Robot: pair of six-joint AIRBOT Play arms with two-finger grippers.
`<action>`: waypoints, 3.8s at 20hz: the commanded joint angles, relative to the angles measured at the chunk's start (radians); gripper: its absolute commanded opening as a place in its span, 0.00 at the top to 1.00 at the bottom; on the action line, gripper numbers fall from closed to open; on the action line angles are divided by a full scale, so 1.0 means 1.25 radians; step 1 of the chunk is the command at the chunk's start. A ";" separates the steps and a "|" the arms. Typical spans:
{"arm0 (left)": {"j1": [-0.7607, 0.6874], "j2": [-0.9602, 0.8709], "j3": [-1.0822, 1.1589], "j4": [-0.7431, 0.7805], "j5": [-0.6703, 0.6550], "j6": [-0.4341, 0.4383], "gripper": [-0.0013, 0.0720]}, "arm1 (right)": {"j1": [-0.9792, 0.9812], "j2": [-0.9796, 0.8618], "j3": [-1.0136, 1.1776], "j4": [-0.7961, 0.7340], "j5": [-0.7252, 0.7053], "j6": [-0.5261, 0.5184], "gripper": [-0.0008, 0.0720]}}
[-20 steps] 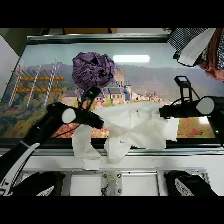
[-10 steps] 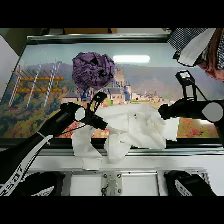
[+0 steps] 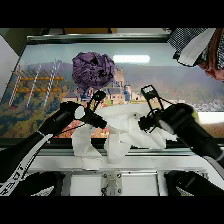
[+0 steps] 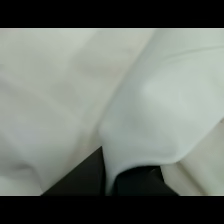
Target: Fold the clothes and pants, and hang the long-sleeved shirts on hangers.
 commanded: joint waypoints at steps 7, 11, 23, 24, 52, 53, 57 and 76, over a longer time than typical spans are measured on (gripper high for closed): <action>0.001 0.000 0.001 -0.001 -0.013 0.000 0.95 | 0.080 -0.198 0.001 -0.281 0.022 0.319 0.24; 0.001 0.000 0.001 0.000 -0.023 0.000 0.95 | 0.060 -0.198 0.000 -0.347 0.025 0.300 0.24; 0.002 0.000 0.001 0.010 -0.037 0.002 0.95 | 0.018 -0.206 -0.023 -0.378 -0.010 0.230 0.32; 0.002 0.000 0.001 0.019 -0.043 0.002 0.95 | 0.003 -0.205 -0.023 -0.381 -0.005 0.212 0.39; -0.194 -0.026 0.244 0.052 -0.082 -0.263 0.15 | -0.038 0.109 0.035 0.034 0.020 0.204 0.96; -0.206 -0.026 0.249 0.042 -0.077 -0.276 0.15 | -0.038 0.110 0.040 0.034 0.022 0.214 0.96; -0.269 -0.026 0.209 0.049 -0.001 -0.367 0.15 | -0.038 0.121 0.058 0.035 0.027 0.271 0.96; -0.200 -0.018 0.195 0.150 -0.032 -0.443 0.95 | -0.070 0.126 0.126 0.064 0.121 0.168 0.96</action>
